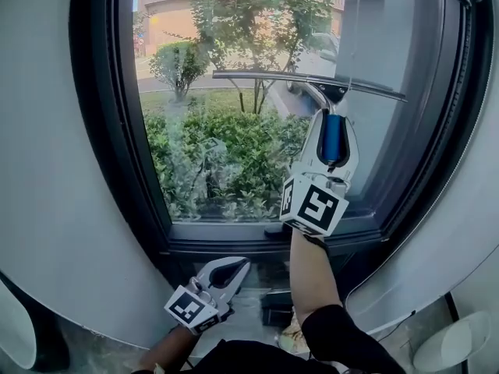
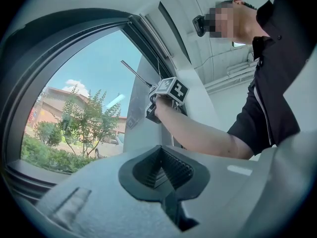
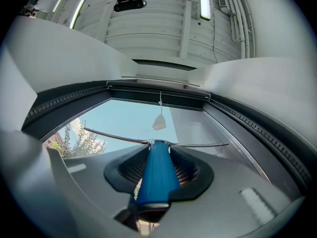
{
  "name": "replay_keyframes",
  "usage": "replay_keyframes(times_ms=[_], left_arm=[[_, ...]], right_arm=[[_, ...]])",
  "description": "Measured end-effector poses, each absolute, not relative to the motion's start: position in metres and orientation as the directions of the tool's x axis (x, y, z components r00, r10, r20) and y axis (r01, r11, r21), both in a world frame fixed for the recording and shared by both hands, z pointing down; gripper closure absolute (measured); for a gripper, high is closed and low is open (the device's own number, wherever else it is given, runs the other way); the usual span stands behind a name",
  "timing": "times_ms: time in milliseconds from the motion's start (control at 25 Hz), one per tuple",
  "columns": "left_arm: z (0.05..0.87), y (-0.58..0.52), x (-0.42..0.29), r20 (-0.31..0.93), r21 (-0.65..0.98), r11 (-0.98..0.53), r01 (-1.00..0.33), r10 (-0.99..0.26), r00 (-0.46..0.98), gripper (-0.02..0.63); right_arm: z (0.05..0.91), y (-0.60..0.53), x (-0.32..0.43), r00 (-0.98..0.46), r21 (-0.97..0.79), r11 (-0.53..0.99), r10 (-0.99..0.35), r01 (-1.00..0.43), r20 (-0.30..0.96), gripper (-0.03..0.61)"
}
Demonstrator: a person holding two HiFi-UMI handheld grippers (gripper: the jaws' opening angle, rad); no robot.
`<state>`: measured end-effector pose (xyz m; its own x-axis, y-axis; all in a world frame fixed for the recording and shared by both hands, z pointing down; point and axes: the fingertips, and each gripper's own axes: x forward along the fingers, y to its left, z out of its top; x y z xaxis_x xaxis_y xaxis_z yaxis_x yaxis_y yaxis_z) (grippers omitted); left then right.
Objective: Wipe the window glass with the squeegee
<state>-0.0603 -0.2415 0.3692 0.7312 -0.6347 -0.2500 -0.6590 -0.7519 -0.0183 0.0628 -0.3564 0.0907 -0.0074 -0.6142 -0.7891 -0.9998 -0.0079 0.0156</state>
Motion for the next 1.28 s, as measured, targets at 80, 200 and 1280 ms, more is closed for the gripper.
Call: replay_keyframes(times_ms=[80, 200, 1280], left_arm=[[0.369, -0.241, -0.058, -0.251, -0.023, -0.753, -0.658, -0.633, 0.732, 0.615], [0.367, -0.240, -0.057, -0.254, -0.028, -0.751, -0.659, -0.632, 0.732, 0.615], [0.368, -0.233, -0.058, -0.275, -0.011, -0.744, -0.668, -0.640, 0.718, 0.614]], right_arm=[[0.095, -0.356, 0.064, -0.004, 0.010, -0.007, -0.621, -1.000, -0.783, 0.443], [0.098, -0.355, 0.064, -0.007, 0.014, -0.006, -0.630, -1.000, -0.777, 0.443], [0.137, -0.350, 0.060, -0.040, 0.067, -0.014, -0.676, -0.998, -0.736, 0.443]])
